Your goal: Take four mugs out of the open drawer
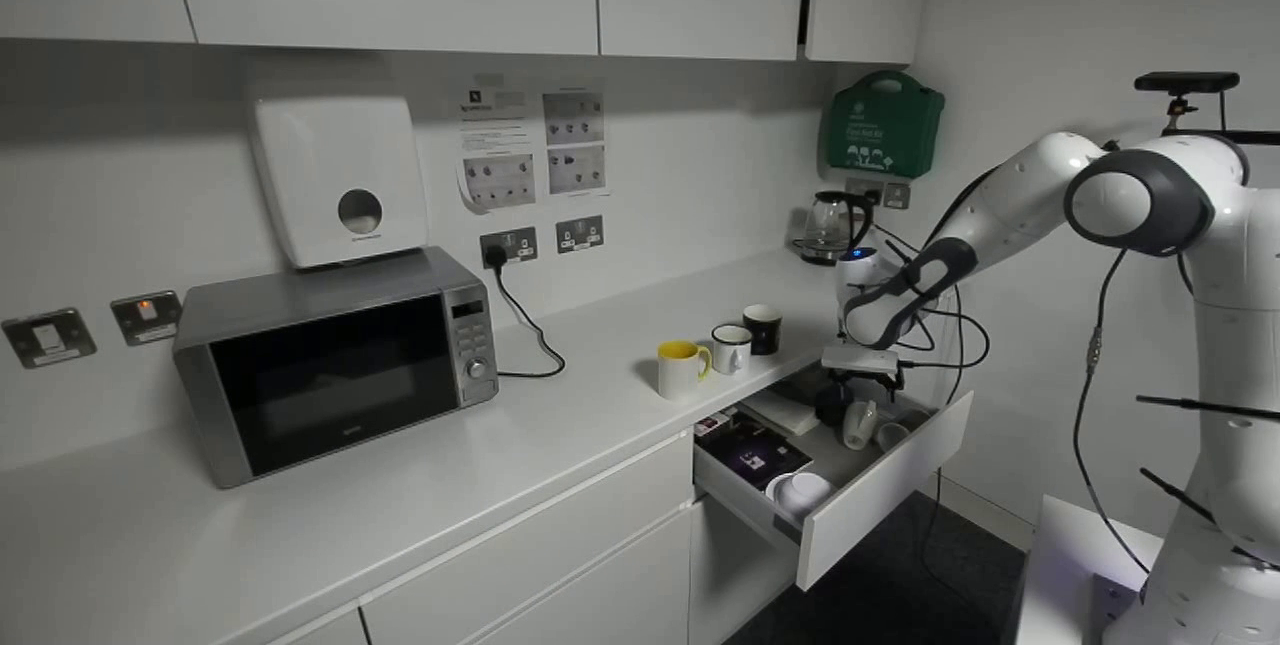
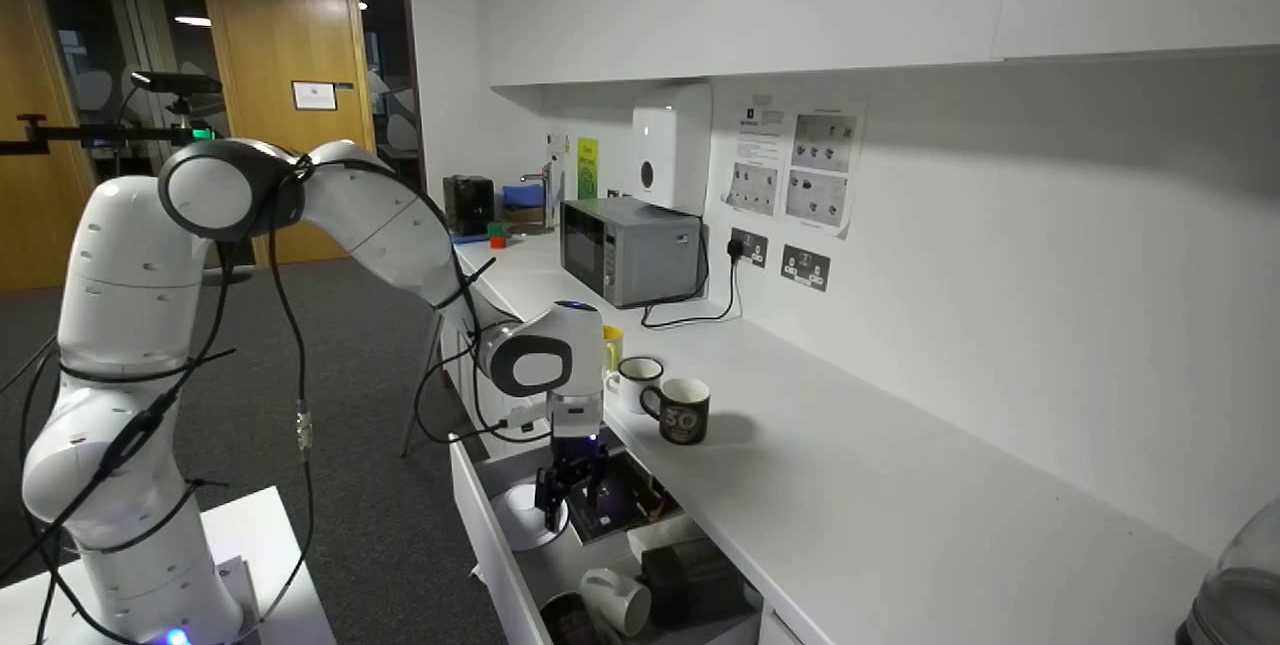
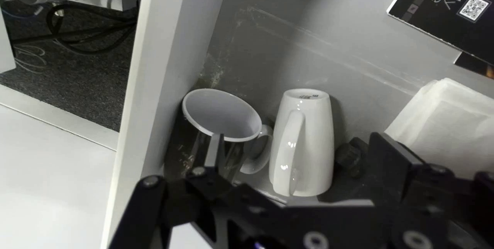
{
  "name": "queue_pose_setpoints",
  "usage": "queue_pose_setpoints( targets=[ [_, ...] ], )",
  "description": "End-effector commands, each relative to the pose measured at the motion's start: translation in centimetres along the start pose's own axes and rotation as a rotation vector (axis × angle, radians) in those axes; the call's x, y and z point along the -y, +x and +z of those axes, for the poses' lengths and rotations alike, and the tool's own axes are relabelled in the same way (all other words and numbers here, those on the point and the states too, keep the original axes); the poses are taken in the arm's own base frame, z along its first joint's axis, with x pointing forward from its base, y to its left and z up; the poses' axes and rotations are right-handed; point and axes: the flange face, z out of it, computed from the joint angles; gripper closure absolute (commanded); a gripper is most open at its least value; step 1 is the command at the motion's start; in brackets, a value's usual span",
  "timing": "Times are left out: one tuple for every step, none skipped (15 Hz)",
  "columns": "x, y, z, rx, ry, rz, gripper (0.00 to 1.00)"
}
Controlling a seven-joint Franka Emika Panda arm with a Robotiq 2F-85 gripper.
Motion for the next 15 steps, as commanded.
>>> queue_pose_setpoints(
  targets=[
    [1.1,0.8,0.6,-0.055,0.027,-0.023,0.00],
    [1.3,0.9,1.0,-0.057,0.034,-0.026,0.00],
    [1.4,1.0,1.6,-0.058,0.037,-0.026,0.00],
    [1.4,1.2,2.2,-0.061,0.042,-0.026,0.00],
    [1.5,1.4,2.7,-0.064,0.042,-0.027,0.00],
    [1.5,1.7,3.3,-0.067,0.043,-0.029,0.00],
    [1.5,1.9,3.8,-0.071,0.039,-0.030,0.00],
    [1.4,2.3,4.3,-0.075,0.038,-0.033,0.00],
    [1.3,2.7,4.8,-0.082,0.030,-0.038,0.00],
    [1.3,3.1,5.2,-0.088,0.022,-0.041,0.00],
    [1.2,3.4,5.5,-0.093,0.017,-0.043,0.00],
    [1.2,3.8,5.7,-0.097,0.011,-0.045,0.00],
    [1.2,4.2,5.9,-0.105,0.005,-0.048,0.00],
    [1.1,4.6,6.0,-0.111,-0.001,-0.051,0.00],
    [1.1,5.0,6.2,-0.115,-0.005,-0.054,0.00]
  ],
)
